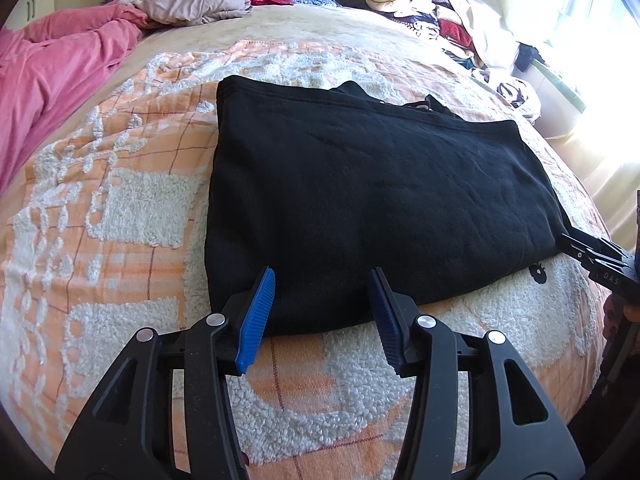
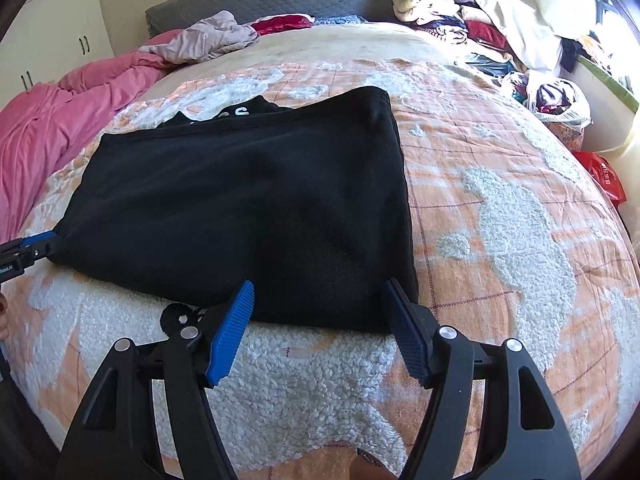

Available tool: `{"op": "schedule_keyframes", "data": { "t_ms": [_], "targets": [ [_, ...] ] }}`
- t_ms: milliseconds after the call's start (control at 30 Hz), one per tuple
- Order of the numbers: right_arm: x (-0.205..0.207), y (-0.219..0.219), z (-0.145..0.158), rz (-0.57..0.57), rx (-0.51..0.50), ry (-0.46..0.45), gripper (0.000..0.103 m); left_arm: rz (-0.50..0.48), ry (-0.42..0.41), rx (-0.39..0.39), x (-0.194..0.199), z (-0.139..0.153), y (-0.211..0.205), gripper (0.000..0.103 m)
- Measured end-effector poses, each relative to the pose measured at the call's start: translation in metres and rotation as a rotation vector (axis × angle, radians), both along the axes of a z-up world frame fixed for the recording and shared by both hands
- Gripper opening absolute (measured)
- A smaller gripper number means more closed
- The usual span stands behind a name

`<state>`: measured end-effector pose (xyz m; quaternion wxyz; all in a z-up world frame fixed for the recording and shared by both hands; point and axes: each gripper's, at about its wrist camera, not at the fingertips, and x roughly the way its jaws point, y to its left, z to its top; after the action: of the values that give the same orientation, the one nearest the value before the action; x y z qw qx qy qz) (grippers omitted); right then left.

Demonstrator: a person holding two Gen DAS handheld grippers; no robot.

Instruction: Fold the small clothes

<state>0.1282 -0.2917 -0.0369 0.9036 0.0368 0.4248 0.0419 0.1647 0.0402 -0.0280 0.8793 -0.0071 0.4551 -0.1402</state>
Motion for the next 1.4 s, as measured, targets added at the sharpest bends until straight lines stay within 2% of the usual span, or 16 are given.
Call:
{"op": "schedule_keyframes", "data": {
  "t_ms": [333, 500, 567, 667, 700, 767, 833, 933, 1067, 1233, 1400],
  "targets": [
    [-0.005, 0.013, 0.004, 0.024, -0.044, -0.021, 0.068, -0.014, 0.014, -0.021, -0.002, 0.004, 0.005, 0.046],
    [-0.008, 0.02, 0.006, 0.038, -0.046, -0.025, 0.068, -0.02, 0.02, -0.042, -0.003, 0.008, 0.009, 0.053],
    [-0.009, 0.022, 0.008, 0.048, -0.038, -0.031, 0.068, 0.0, 0.011, -0.031, -0.003, 0.012, 0.012, 0.063],
    [-0.012, 0.031, 0.012, 0.085, -0.029, -0.049, 0.068, 0.024, 0.004, -0.03, -0.003, 0.015, 0.02, 0.063],
    [-0.013, 0.035, 0.013, 0.099, -0.032, -0.055, 0.07, 0.032, 0.004, -0.03, -0.002, 0.016, 0.023, 0.063],
    [-0.015, 0.046, 0.016, 0.13, -0.035, -0.07, 0.084, 0.047, 0.003, -0.026, 0.0, 0.016, 0.027, 0.066],
    [-0.018, 0.059, 0.019, 0.164, -0.045, -0.086, 0.084, 0.062, 0.0, -0.024, 0.001, 0.018, 0.032, 0.073],
    [-0.022, 0.081, 0.023, 0.21, -0.078, -0.117, 0.086, 0.079, -0.011, -0.015, 0.002, 0.021, 0.037, 0.076],
    [-0.026, 0.112, 0.026, 0.286, -0.116, -0.144, 0.09, 0.108, -0.021, -0.009, 0.003, 0.023, 0.044, 0.091],
    [-0.029, 0.151, 0.023, 0.366, -0.206, -0.171, 0.093, 0.142, -0.024, 0.003, 0.005, 0.024, 0.053, 0.093],
    [-0.026, 0.183, 0.017, 0.425, -0.236, -0.173, 0.095, 0.189, -0.029, 0.009, 0.008, 0.026, 0.066, 0.093]
  ]
}}
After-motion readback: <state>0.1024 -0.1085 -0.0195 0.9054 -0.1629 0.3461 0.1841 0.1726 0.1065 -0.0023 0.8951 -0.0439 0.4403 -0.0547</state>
